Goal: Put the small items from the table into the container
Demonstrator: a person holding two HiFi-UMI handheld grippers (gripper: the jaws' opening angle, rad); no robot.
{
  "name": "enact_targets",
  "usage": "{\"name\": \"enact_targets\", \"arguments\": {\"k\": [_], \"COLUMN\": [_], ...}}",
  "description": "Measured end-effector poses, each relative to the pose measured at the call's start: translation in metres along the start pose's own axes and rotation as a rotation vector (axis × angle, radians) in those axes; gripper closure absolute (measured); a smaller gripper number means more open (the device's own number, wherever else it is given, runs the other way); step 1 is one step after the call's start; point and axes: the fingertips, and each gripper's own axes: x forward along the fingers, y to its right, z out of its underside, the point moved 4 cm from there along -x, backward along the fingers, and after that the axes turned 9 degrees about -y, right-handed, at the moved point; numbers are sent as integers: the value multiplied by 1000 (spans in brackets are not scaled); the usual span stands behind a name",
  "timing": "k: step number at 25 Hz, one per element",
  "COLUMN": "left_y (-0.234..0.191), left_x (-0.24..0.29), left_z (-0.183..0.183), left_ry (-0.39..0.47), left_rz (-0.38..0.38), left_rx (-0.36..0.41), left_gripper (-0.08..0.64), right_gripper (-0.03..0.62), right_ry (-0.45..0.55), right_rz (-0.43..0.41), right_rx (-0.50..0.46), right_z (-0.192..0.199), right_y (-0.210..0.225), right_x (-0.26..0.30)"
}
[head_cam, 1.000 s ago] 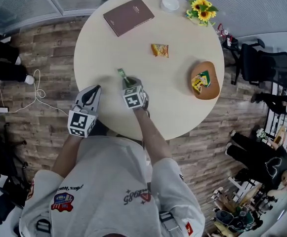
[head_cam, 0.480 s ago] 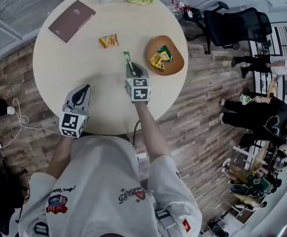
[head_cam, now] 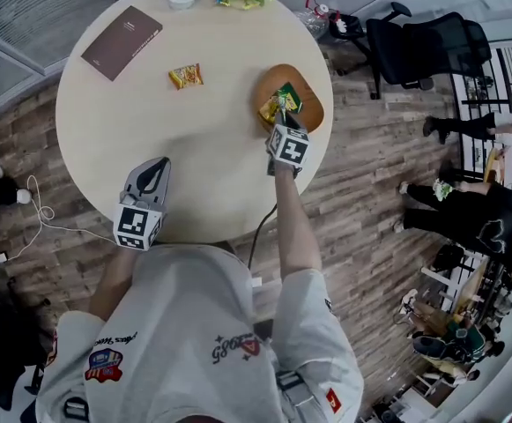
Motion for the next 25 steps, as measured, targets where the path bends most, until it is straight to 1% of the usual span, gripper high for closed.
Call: {"name": "enact_targets", "arguments": {"k": [4,6,8,10,12,14,16,20,25], "left_y": [1,3,4,4,4,2,-1,-10,-34], "left_x": [-1,-2,-3,-4,-3,-4,-4,-4,-12], "left_z": [4,7,10,10,10,12,13,10,12], "left_ry": [-4,-11,-16,-17,-17,-24,-33,-37,-30], "left_rz": [-21,-24,-24,-23,-19,-12,-6,14,11], "left_rx": [-5,-4,-3,-5,-2,7,13,20,26], "left_gripper": [555,555,555,555,555,554,555,555,555], "right_gripper": [536,489,476,472,472,472,472,473,540], "right_ry": [-5,-6,4,33,81,140,191,241,248], "right_rz": [-21,-29,-28,-31,-44,-75,-123,-216,-358], "right_rx": [15,25,25,6,-33,-78,-115,-135,-181], "right_z": [5,8,9,7,3,2,3,15,47], "right_y": [7,9,8,2,-11,-34,-63,-125,-214], "right_x": [10,13,9,0,-14,-30,-46,-75,-98]}}
